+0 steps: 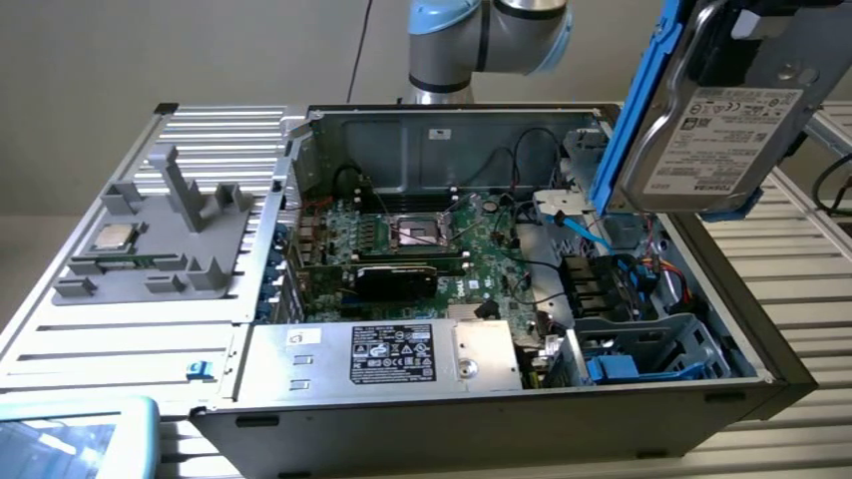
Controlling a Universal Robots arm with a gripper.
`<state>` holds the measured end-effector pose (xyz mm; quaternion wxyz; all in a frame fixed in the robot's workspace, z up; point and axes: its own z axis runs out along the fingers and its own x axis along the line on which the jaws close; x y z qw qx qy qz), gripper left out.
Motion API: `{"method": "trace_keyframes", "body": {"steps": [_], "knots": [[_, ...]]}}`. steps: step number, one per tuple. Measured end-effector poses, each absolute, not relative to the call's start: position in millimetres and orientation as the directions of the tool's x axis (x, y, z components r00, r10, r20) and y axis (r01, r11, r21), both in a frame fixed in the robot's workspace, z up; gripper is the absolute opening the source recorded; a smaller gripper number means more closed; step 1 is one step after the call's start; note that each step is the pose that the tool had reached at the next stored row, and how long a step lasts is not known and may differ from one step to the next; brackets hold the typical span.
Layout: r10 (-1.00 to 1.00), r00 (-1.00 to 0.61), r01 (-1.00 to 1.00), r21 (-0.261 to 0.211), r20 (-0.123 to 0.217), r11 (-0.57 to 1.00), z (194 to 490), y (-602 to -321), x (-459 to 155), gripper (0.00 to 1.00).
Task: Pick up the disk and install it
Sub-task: 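Pick up the disk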
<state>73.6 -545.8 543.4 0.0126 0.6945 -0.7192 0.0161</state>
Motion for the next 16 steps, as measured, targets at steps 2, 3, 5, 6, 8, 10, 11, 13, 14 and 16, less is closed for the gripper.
{"method": "trace_keyframes", "body": {"steps": [2, 3, 5, 6, 8, 10, 11, 13, 14, 16], "knots": [[-0.999, -0.035, -0.999, -0.007, 0.04, 0.035, 542, -551, 75, 0.37], [-0.999, -0.035, -0.999, -0.007, 0.04, 0.035, 541, -554, 76, 0.37], [-0.999, -0.035, -0.999, -0.007, 0.04, 0.035, 539, -560, 77, 0.37], [-0.999, -0.035, -0.999, -0.007, 0.04, 0.035, 539, -562, 78, 0.37], [-0.999, -0.035, -0.999, -0.007, 0.04, 0.035, 537, -567, 80, 0.37], [-0.999, -0.035, -0.999, -0.008, 0.04, 0.035, 535, -570, 82, 0.37], [-0.999, -0.035, -0.999, -0.008, 0.04, 0.035, 534, -570, 83, 0.37], [-0.999, -0.035, -0.999, -0.008, 0.04, 0.035, 531, -571, 85, 0.37], [-0.999, -0.035, -0.999, -0.008, 0.04, 0.035, 530, -572, 86, 0.37], [-0.999, -0.035, -0.999, -0.009, 0.04, 0.035, 529, -573, 88, 0.37]]}}
